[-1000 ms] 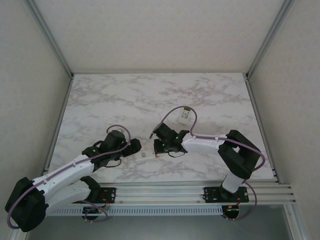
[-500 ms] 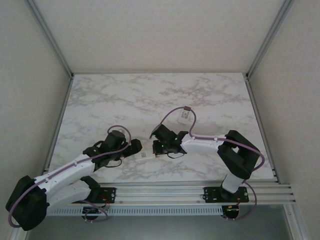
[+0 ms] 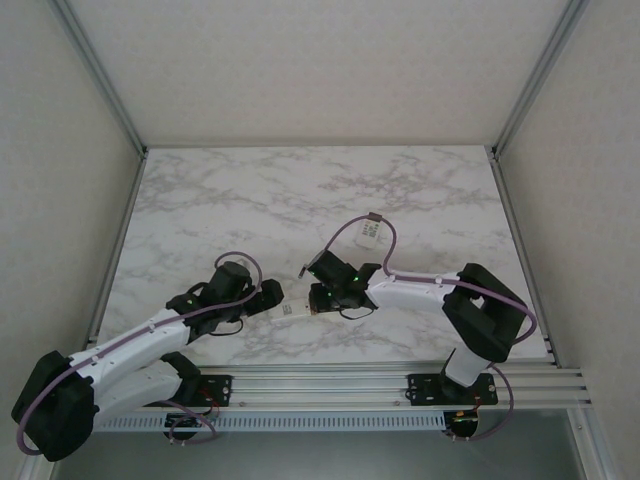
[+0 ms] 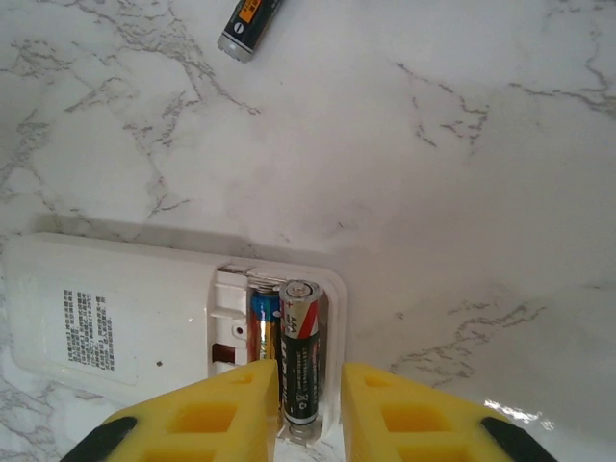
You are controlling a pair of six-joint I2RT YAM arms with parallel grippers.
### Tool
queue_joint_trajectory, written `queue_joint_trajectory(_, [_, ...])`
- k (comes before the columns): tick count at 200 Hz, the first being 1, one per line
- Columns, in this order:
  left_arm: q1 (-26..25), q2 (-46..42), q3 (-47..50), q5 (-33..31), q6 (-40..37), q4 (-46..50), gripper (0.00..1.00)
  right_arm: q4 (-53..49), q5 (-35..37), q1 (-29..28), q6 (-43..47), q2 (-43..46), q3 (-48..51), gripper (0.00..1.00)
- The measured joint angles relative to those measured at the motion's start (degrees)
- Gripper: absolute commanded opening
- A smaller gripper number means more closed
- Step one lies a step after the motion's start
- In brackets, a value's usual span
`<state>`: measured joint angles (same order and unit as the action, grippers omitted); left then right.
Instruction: Load the batteries into the remote control
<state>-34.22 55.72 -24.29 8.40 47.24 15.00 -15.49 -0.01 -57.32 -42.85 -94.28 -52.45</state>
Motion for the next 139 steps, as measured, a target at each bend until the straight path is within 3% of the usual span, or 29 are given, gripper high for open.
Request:
queue_joint_trajectory(93, [0.11, 5.27, 0.98, 3.82, 0.39, -2.27, 0.77, -3.19, 1.9, 0.13, 1.27, -3.78, -7.19, 0.19])
queue_joint_trajectory(139, [0.2, 6.93, 1.01, 4.57, 0.39, -3.63, 0.75, -3.56, 1.92, 0.13, 1.29, -5.33, -7.23, 0.14])
